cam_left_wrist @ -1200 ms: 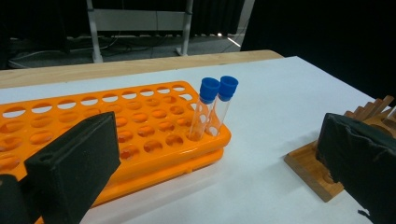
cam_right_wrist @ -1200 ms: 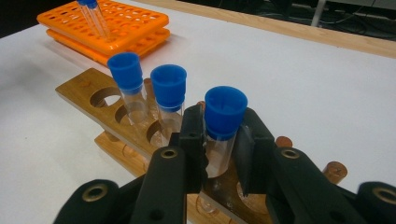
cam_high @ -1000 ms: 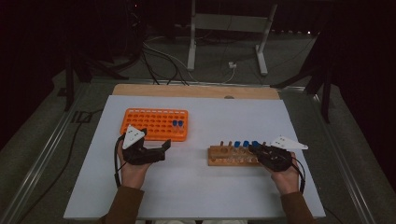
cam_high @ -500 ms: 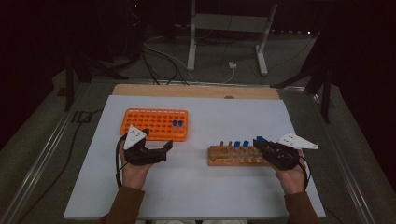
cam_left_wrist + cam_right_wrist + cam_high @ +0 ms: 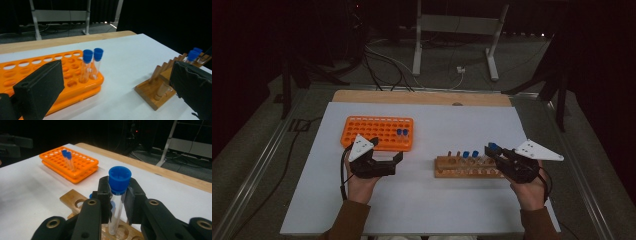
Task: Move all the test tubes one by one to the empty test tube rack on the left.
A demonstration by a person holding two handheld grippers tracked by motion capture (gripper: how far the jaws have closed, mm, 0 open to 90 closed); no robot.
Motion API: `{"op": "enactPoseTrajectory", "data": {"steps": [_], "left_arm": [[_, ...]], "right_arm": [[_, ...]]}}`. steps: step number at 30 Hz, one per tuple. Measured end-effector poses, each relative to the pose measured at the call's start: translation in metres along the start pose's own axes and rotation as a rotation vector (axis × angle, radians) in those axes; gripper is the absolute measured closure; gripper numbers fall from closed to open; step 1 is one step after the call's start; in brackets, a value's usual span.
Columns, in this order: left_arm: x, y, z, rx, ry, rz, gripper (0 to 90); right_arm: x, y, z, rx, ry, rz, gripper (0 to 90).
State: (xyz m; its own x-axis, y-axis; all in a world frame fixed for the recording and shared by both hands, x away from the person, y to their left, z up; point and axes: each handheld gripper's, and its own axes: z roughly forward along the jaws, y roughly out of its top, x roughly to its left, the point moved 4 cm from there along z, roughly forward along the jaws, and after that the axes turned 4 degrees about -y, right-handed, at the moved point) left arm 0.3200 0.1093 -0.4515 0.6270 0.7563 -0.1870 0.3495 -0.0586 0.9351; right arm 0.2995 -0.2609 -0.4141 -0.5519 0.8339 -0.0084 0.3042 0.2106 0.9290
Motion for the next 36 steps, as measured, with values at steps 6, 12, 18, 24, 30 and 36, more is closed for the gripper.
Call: {"op": "enactPoseTrajectory", "data": {"steps": [6,12,18,24,30,36], "left_arm": [[-0.015,0.007,0.005,-0.003,-0.045,0.029,0.8],[-0.035,0.011,0.017,0.009,-0.097,0.069,0.8],[-0.054,0.014,0.030,0.012,-0.143,0.092,0.8],[-0.068,0.016,0.042,0.024,-0.178,0.118,0.8],[-0.079,0.013,0.051,0.040,-0.210,0.130,1.4],[-0.092,0.009,0.060,0.062,-0.250,0.143,2.4]], "right_arm": [[0.005,0.001,0.001,0.016,0.039,0.012,77.0],[0.010,0.001,0.002,0.022,0.067,0.010,76.9],[0.018,0.001,0.005,0.032,0.104,0.005,76.9],[0.025,0.002,0.007,0.037,0.133,0.000,76.9],[0.030,-0.001,0.011,0.048,0.154,0.003,76.8],[0.035,-0.003,0.015,0.059,0.169,-0.002,76.8]]}}
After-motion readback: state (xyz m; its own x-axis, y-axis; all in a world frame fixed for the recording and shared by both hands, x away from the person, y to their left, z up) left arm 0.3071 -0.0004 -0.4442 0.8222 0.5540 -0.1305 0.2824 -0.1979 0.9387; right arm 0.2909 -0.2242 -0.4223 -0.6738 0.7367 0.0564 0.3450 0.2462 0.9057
